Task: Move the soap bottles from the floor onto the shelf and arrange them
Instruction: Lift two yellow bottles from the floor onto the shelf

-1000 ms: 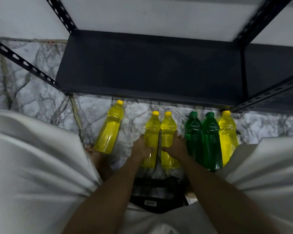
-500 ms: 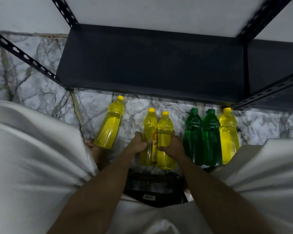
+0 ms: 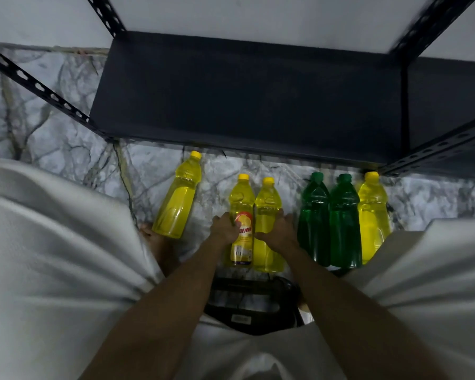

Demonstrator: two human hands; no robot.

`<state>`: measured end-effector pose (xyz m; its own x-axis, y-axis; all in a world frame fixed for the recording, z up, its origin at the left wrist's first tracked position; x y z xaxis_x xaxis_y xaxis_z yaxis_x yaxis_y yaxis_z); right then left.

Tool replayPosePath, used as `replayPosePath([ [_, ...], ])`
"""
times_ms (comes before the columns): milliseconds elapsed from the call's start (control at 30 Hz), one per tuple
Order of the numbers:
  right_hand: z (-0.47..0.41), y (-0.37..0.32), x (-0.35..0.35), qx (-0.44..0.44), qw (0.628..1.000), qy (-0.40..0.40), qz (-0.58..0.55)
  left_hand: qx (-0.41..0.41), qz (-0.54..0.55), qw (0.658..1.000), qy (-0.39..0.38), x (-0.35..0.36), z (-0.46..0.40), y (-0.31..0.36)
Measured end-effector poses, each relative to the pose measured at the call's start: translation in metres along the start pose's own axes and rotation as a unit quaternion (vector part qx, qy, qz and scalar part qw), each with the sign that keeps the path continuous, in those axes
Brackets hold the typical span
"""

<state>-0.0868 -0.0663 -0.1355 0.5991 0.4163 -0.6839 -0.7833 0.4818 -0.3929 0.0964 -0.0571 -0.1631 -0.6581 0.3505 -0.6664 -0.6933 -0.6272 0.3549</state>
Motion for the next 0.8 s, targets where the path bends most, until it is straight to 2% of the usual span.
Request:
replayPosePath([
  [100,-0.008,0.005,0.000,0.015,0.999,-0.001,-0.037,0.028,-0.009,1.000,-0.006,-0.004,-0.004,0.002],
  [267,-0.009,0.010,0.007,0.044,0.997,-0.023,-0.064,0.012,0.047,0.998,-0.027,-0.008,-0.007,-0.002],
  [433,-0.003,0.002,0.009,0.030,0.997,0.005,-0.077,-0.013,0.086,0.996,-0.034,-0.005,-0.008,-0.004],
  [567,-0.013,0.004,-0.001,0.034,0.992,-0.036,-0.120,-0.020,0.097,0.994,-0.039,-0.012,-0.001,0.000],
  [667,-0.017,0.012,0.001,0.061,0.987,-0.038,-0.142,-0.026,0.117,0.991,-0.054,-0.014,0.004,0.006],
  [800,-0.017,0.014,0.012,0.001,0.987,-0.039,-0.158,-0.070,0.172,0.976,-0.111,-0.010,0.002,-0.003],
])
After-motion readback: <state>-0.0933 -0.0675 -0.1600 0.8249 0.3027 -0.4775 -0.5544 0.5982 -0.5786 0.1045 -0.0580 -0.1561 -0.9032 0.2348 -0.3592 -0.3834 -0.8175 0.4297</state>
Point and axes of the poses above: each hand's wrist, its own z-axis away from the middle knuckle, its own x-axis out of the palm, y = z × x, the point moved 4 cm from there along -z, towards the middle knuckle, and after that the axes turned 11 degrees about y, right-handed, at the moved point
